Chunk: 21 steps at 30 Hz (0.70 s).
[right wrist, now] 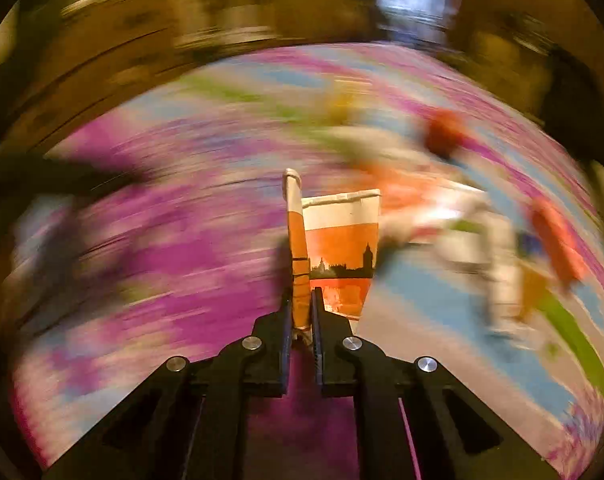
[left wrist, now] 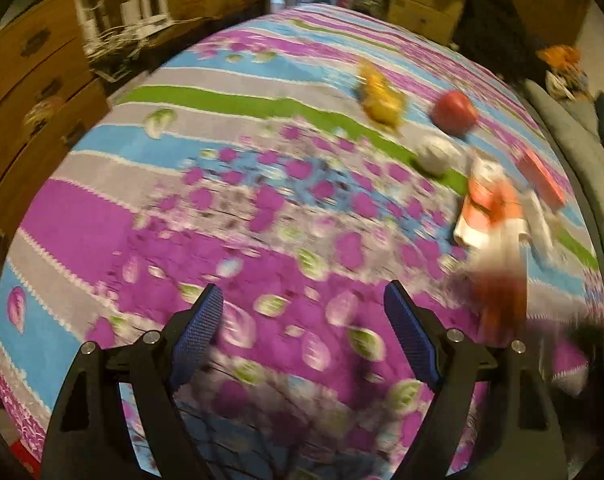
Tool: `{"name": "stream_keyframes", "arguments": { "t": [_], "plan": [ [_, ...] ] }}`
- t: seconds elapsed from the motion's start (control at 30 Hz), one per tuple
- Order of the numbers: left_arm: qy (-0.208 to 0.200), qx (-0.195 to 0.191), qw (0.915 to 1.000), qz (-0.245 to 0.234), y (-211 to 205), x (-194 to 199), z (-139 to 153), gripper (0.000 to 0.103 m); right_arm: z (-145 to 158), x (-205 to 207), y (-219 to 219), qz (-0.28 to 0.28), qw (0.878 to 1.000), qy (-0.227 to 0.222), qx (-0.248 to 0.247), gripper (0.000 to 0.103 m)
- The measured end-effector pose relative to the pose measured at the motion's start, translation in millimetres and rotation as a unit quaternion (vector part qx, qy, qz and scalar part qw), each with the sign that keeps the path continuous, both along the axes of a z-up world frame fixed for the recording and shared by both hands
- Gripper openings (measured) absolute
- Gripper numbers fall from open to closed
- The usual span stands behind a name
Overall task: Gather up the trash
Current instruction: 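Grasp the orange-and-white paper cup with the right tool while the left tool grasps the white medicine box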
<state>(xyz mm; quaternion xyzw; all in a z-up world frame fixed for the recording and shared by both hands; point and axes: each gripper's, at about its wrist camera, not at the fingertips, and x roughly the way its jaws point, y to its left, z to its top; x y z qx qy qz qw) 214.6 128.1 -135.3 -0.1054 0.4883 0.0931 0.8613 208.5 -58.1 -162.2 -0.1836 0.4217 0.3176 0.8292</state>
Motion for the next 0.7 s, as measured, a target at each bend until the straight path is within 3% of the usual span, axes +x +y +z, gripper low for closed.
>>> {"name": "stream_keyframes", "arguments": {
  "t": [0.07,0.17,0.3,0.47,0.6,0.7],
  "plan": [
    [0.0,-0.001,0.9999,0.015,12.4,0.1,1.5,0.079,8.7,-46.0,13.0,0.037,0.998,0.028,0.035,0.01],
    [-0.002,0.002,0.9998,0.021,22.8,-1.8,5.0,0.079,17.9,-86.9,4.6,0.019,0.995,0.061,0.078,0.01],
    [-0.005,0.016,0.9998,-0.013,7.0,-6.0,6.0,0.079,25.6,-123.9,-33.6,-0.074,0.985,0.089,0.124,0.01],
    [-0.002,0.004,0.9977,-0.068,-35.1,-6.1,5.2,0.079,19.7,-156.8,-88.2,-0.193,0.966,0.107,0.134,0.01],
    [-0.01,-0.007,0.9944,-0.105,-62.5,-0.4,13.7,0.079,19.1,-167.8,-117.8,-0.241,0.955,0.099,0.139,0.01],
    [-0.011,-0.037,0.9887,-0.145,-80.8,29.1,25.7,0.079,18.1,-170.9,-130.4,-0.263,0.948,0.097,0.151,0.01]
  ]
}}
